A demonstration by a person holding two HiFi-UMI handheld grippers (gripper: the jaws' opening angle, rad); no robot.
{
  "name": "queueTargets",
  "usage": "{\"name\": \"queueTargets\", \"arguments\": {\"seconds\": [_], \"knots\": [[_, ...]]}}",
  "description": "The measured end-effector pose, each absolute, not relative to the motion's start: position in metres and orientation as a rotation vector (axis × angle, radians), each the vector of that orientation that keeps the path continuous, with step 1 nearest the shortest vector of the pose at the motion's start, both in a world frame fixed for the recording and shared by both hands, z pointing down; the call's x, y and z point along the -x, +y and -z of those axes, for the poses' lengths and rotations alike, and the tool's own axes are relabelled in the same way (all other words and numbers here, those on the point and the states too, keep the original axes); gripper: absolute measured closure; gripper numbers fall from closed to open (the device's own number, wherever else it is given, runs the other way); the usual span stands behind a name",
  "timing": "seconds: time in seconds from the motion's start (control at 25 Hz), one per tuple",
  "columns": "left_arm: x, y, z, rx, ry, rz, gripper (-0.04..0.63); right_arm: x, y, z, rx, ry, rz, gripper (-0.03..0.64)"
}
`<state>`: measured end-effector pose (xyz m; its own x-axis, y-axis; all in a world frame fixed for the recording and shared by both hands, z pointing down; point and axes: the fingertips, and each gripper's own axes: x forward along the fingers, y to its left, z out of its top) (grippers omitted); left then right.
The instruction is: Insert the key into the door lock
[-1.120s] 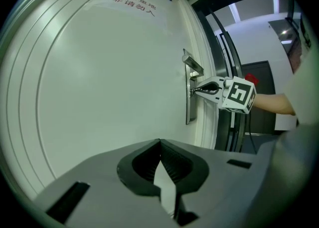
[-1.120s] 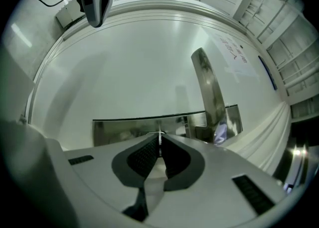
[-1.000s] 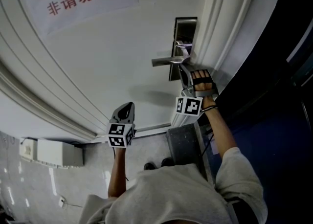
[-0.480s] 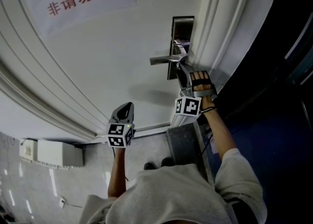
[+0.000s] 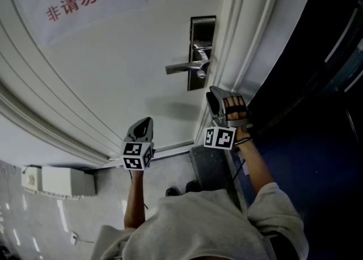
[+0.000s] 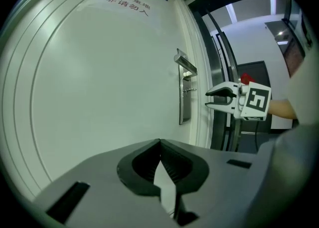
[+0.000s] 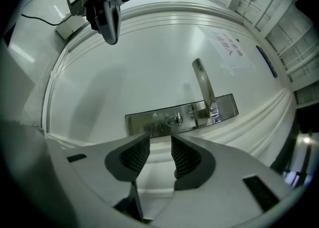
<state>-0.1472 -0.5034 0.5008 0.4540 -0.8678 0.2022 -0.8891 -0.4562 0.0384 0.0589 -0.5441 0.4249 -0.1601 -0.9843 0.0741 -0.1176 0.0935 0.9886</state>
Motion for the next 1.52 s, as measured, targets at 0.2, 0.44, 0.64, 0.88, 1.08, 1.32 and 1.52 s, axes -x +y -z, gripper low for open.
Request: {"name": "queueTargets", "arguments": {"seconds": [0.2,0.44,0.64,0.88,1.08,1.32,1.52], "knots": [[0.136,-0.505,-0.5,-2.58,-1.524,-0.234,0.578,-0.069,-0.535,-0.437,-1.175,-1.449,1.177,0.55],[0.132,-0.505,-0.5,-2.587,-1.515,-0.235,0.578,-0.074,-0.532,-0.444,-1.175,-1.465,1.143,0.587],[0.135,-0.506,-0.497,-2.585,-1.525,-0.231,0.578,-0.074,-0.531,-0.444,-1.248,-1.611,1.017,0.588],[0.14,-0.508,-0.496,-2.577,-1.545,-0.234,0.578,-0.069,-0.527,-0.442,-1.41,-1.938,0.719,0.593],[0.144,-0.51,-0.493,-2.571,-1.558,-0.23,0.578,-0.07,-0.527,-0.443,-1.544,-2.223,0.408,0.594],[0.148,-0.511,-0.491,-2.565,-1.573,-0.224,0.578,-0.069,-0.525,-0.446,-1.628,-2.403,0.197,0.594],[0.153,-0.512,-0.491,-2.554,-1.59,-0.223,0.578,-0.065,-0.522,-0.452,-1.632,-2.505,0.132,0.594]]}}
